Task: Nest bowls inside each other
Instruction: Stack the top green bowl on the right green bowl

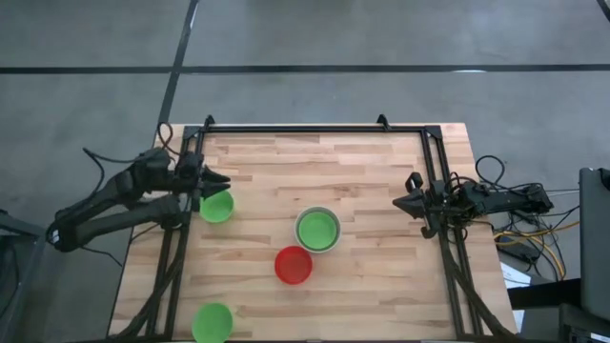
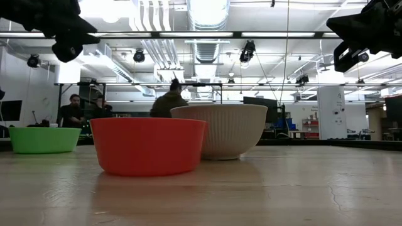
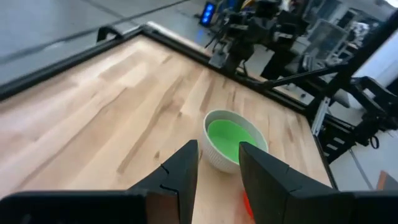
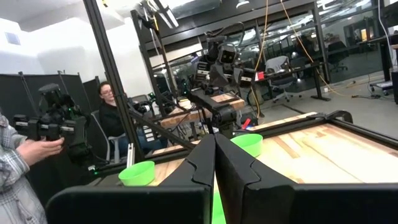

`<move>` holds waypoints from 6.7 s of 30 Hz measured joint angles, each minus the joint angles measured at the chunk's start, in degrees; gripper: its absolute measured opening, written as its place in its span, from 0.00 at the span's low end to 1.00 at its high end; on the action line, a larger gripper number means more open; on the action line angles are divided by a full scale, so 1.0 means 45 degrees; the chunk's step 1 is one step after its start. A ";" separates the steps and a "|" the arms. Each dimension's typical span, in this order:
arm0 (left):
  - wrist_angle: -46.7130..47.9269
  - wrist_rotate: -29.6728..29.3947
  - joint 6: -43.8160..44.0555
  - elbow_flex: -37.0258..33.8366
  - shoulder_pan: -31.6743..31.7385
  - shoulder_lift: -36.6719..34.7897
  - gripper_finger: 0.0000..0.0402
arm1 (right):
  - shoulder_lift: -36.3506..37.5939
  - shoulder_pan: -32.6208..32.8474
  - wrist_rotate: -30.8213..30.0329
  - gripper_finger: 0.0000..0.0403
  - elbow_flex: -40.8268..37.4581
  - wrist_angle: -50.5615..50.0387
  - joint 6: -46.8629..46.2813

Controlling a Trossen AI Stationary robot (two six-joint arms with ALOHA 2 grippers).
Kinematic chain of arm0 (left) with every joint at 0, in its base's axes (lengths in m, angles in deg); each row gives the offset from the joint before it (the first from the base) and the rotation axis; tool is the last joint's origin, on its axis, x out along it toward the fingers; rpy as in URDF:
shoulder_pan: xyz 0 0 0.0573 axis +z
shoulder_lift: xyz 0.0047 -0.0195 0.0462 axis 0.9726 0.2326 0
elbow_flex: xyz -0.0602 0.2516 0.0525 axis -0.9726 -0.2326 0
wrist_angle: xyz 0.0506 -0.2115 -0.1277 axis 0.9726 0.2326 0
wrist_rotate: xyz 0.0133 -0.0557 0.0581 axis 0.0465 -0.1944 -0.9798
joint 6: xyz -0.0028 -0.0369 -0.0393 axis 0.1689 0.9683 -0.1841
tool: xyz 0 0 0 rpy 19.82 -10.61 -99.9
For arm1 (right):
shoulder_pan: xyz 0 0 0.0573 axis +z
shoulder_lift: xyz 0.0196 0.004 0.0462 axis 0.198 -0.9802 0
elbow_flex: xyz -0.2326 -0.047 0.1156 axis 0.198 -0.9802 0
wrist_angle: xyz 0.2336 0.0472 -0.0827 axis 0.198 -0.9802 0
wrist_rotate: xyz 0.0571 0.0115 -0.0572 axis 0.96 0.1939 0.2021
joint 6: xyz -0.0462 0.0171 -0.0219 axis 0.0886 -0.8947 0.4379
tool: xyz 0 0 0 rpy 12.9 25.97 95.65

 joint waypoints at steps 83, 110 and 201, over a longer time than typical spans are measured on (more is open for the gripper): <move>0.3326 -0.0625 0.6780 0.0022 -0.0136 0.7662 0.30 | -0.0010 -0.0005 -0.0005 0.02 0.0004 -0.0005 0.0000; 0.2692 -0.0805 0.7149 0.0022 -0.0194 1.0083 0.30 | -0.0076 -0.0003 -0.0005 0.02 0.0004 0.0000 0.0000; 0.1410 -0.2477 0.0979 0.4701 -0.4932 0.7340 0.04 | -0.0078 -0.0003 -0.0003 0.02 0.0004 -0.0003 0.0000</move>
